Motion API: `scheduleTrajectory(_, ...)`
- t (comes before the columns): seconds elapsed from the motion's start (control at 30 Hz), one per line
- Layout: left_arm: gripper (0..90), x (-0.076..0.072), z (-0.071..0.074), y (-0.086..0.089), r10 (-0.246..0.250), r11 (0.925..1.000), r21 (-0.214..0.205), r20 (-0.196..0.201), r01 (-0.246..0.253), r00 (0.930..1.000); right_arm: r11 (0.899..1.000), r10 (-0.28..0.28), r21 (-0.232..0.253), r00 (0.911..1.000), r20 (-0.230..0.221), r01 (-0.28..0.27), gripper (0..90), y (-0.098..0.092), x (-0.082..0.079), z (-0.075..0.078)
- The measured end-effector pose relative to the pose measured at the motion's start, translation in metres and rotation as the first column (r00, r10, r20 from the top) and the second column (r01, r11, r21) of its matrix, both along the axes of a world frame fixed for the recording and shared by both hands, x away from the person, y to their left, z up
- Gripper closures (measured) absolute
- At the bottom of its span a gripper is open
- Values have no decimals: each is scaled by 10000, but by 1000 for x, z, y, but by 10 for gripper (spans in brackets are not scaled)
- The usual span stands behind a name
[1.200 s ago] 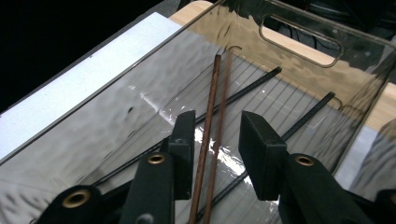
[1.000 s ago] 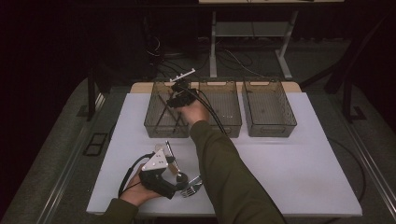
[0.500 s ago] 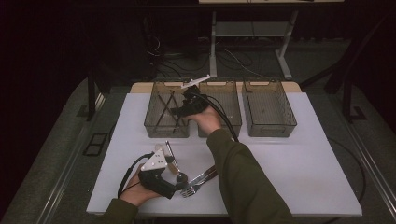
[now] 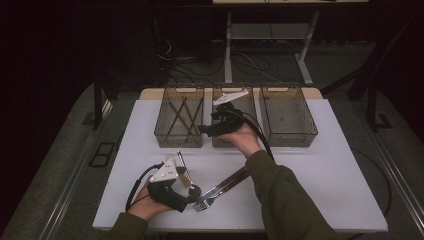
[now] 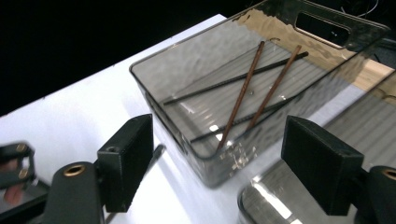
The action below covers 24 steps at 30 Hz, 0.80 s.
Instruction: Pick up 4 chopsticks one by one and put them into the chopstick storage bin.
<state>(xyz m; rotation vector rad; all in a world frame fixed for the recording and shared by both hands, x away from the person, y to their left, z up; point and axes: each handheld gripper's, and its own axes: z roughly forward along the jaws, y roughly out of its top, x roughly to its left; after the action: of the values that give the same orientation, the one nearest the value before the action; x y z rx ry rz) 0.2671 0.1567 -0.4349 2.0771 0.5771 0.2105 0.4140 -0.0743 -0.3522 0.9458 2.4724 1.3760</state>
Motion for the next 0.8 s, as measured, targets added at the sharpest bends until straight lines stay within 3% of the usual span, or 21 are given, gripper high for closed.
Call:
scheduleTrajectory(0.37, 0, 1, -1, 0, 155, 9999, -43, -109, -156, 9998, 9998, 188, -9, 9995, 263, -188, 194, -43, -31, -6)
scheduleTrajectory(0.53, 0, 1, -1, 1, 167, 9998, 49, -97, -167, 9998, 9993, 152, -338, 9986, 505, -135, 194, -60, -46, -15)
scheduleTrajectory(0.8, 0, 1, -2, 1, 265, 9996, 119, -78, -264, 9996, 10000, -36, -11, 9984, 564, 37, 190, -90, -68, -29)
